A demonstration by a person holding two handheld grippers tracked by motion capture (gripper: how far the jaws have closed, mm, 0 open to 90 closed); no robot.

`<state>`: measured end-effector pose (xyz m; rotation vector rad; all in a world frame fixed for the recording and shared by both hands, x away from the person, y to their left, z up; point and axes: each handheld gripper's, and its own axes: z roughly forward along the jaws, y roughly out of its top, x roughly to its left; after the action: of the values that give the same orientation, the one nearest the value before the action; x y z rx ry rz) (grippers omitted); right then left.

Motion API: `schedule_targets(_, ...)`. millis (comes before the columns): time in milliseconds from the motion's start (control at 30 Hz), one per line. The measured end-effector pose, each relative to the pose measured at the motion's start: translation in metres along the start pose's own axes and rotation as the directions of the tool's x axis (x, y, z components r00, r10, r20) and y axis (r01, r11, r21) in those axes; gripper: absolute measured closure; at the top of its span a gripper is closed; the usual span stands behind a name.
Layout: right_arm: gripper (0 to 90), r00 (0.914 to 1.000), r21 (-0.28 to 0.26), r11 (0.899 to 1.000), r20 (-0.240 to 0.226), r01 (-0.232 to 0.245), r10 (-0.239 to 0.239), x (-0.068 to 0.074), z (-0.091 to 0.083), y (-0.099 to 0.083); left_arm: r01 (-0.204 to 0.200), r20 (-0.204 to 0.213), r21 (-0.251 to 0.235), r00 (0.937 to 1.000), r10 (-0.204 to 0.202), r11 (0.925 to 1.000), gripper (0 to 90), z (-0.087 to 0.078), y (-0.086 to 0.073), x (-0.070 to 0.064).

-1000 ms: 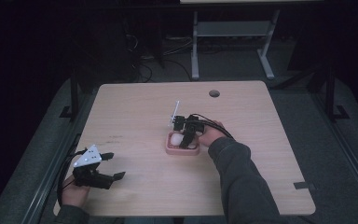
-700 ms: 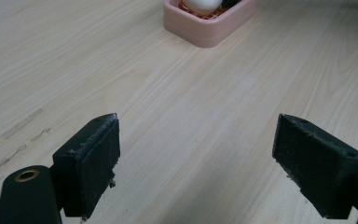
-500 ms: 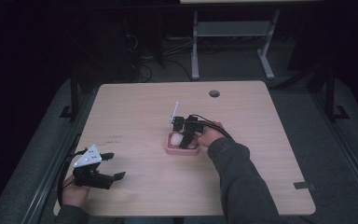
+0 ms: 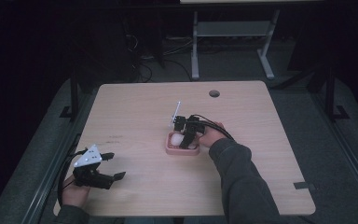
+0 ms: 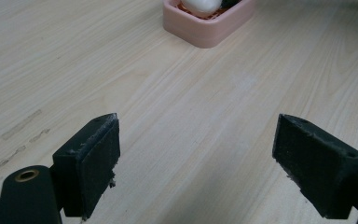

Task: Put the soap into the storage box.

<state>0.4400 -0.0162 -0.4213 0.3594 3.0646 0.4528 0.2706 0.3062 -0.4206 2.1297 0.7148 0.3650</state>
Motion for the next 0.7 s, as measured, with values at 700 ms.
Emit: schedule_targets(700, 43.3, 0.9995, -0.062, 0.998, 0.015, -0.028, 0.029, 0.002, -0.016, -0.007, 0.000, 0.002, 0.001, 1.0000, 0.000, 1.0000, 14.8, 0.001, 0.000, 0.000)
